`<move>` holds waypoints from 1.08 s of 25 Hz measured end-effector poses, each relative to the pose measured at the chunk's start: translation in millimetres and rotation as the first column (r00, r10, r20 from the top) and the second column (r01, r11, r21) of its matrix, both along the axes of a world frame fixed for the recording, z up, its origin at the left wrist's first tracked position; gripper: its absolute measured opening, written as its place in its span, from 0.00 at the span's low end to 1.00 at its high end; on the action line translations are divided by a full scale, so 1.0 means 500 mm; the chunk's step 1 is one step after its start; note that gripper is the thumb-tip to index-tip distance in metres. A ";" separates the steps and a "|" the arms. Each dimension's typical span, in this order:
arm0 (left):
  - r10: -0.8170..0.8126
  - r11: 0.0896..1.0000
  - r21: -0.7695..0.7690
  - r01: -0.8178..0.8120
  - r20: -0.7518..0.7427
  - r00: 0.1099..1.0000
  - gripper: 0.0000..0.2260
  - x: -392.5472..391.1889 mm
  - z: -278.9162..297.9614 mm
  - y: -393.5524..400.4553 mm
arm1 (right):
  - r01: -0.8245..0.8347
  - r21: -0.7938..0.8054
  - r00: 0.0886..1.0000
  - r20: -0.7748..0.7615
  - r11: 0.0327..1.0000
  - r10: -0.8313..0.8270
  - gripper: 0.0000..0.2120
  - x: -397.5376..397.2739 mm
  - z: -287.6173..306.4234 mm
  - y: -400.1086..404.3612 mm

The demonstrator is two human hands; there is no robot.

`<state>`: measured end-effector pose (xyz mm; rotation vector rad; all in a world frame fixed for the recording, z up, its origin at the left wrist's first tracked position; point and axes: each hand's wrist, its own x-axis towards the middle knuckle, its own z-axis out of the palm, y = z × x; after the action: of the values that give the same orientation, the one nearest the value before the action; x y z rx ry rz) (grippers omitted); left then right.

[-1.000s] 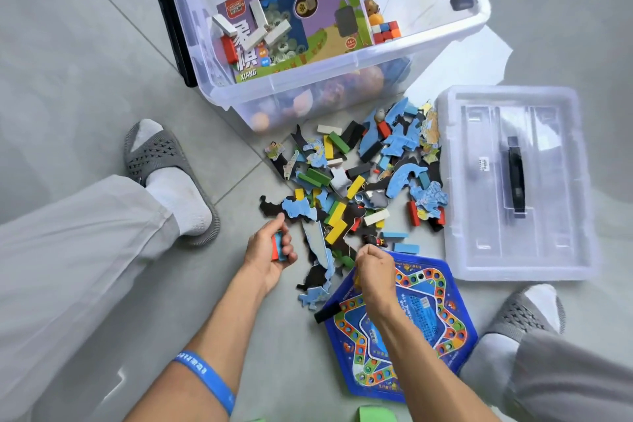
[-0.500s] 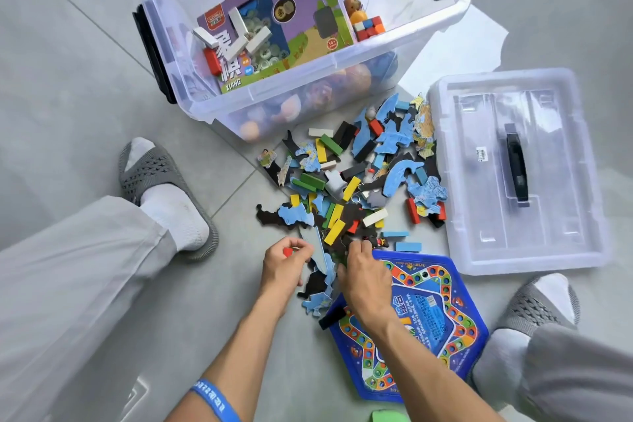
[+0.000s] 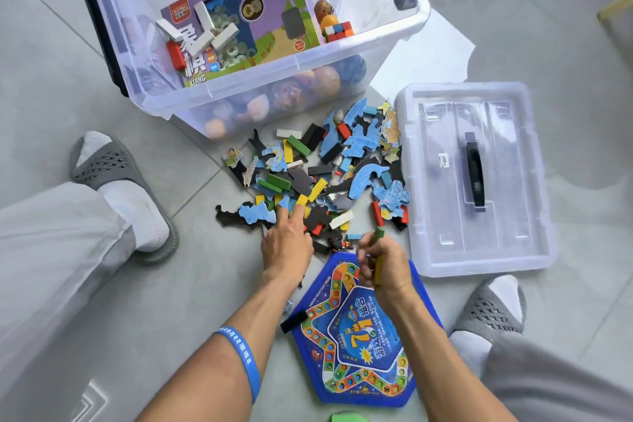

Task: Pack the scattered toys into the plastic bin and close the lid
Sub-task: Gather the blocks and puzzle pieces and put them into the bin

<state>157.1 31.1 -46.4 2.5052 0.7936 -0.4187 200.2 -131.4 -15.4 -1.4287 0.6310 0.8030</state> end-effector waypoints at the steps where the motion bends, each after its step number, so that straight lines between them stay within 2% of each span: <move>1: -0.003 1.000 0.028 0.003 0.014 1.000 0.15 0.002 -0.002 0.001 | 0.040 0.032 0.998 -0.058 0.999 -0.038 0.04 0.011 0.001 -0.015; 4: -0.011 0.998 0.064 0.010 0.019 1.000 0.16 0.005 -0.003 0.011 | 0.019 -0.076 0.991 -0.132 0.997 -0.029 0.22 0.023 -0.017 -0.051; 6: -0.038 0.997 0.073 0.039 -0.006 0.999 0.16 0.007 -0.004 0.016 | 0.031 -0.102 0.988 -0.147 0.994 -0.046 0.19 0.023 -0.029 -0.059; 8: -0.050 0.998 0.047 0.051 -0.011 0.999 0.16 0.009 -0.006 0.017 | 0.051 -0.146 0.992 -0.109 0.988 -0.067 0.09 0.022 -0.039 -0.052; 10: 0.040 0.997 -0.068 -0.039 0.010 0.999 0.18 0.008 -0.008 0.018 | -0.029 -0.276 1.000 -0.004 0.961 0.029 0.14 0.020 -0.049 -0.043; 11: 0.119 0.980 -0.161 -0.114 0.022 0.993 0.18 0.006 -0.008 0.020 | -0.120 -0.391 0.984 0.075 0.912 0.161 0.16 0.023 -0.051 -0.037; 12: 0.206 0.946 -0.262 -0.190 0.031 0.978 0.17 0.001 -0.009 0.022 | -0.220 -0.529 0.927 0.148 0.820 0.344 0.16 0.028 -0.050 -0.030; 13: 0.283 0.902 -0.350 -0.254 0.032 0.959 0.15 -0.005 -0.010 0.025 | -0.302 -0.651 0.828 0.182 0.696 0.530 0.15 0.031 -0.048 -0.023; 15: 0.396 0.801 -0.487 -0.349 -0.007 0.918 0.14 -0.016 -0.012 0.034 | -0.404 -0.806 0.591 0.132 0.433 0.796 0.14 0.037 -0.052 -0.010; 17: 0.398 0.751 -0.559 -0.350 -0.039 0.916 0.13 -0.026 -0.009 0.045 | -0.446 -0.864 0.428 0.024 0.234 0.904 0.10 0.035 -0.059 -0.001; 19: 0.391 0.787 -0.521 -0.332 0.005 0.920 0.09 -0.027 -0.005 0.053 | -0.453 -0.881 0.369 -0.041 0.141 0.928 0.06 0.033 -0.064 0.000; 20: 0.399 0.826 -0.448 -0.343 0.035 0.916 0.07 -0.022 -0.005 0.059 | -0.448 -0.882 0.381 -0.041 0.146 0.924 0.04 0.031 -0.067 -0.003; 21: 0.388 0.875 -0.339 -0.347 0.059 0.920 0.05 -0.012 -0.006 0.064 | -0.441 -0.875 0.434 -0.013 0.200 0.901 0.05 0.029 -0.069 -0.006; 22: 0.343 0.922 -0.217 -0.321 0.072 0.937 0.06 -0.001 -0.007 0.068 | -0.425 -0.847 0.541 0.045 0.318 0.840 0.05 0.030 -0.070 -0.011; 23: 0.280 0.955 -0.120 -0.271 0.065 0.958 0.08 0.014 -0.011 0.071 | -0.379 -0.787 0.686 0.114 0.487 0.718 0.05 0.035 -0.071 -0.014; 24: 0.220 0.974 -0.060 -0.218 0.045 0.974 0.10 0.029 -0.015 0.071 | -0.296 -0.671 0.836 0.162 0.680 0.524 0.03 0.043 -0.071 -0.017; 25: 0.169 0.985 -0.029 -0.168 0.024 0.985 0.11 0.043 -0.018 0.071 | -0.180 -0.496 0.946 0.149 0.850 0.288 0.04 0.053 -0.066 -0.018; 26: 0.126 0.992 -0.014 -0.126 0.013 0.992 0.11 0.054 -0.020 0.070 | -0.050 -0.286 0.995 0.072 0.957 0.074 0.09 0.061 -0.058 -0.020; 27: 0.099 0.995 -0.014 -0.099 0.009 0.995 0.12 0.060 -0.022 0.068 | 0.067 -0.086 0.997 -0.041 0.994 -0.071 0.13 0.066 -0.047 -0.021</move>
<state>187.2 65.0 -57.4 2.4419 0.9034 -0.3763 233.2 -141.9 -38.6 -1.4613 0.7516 0.7623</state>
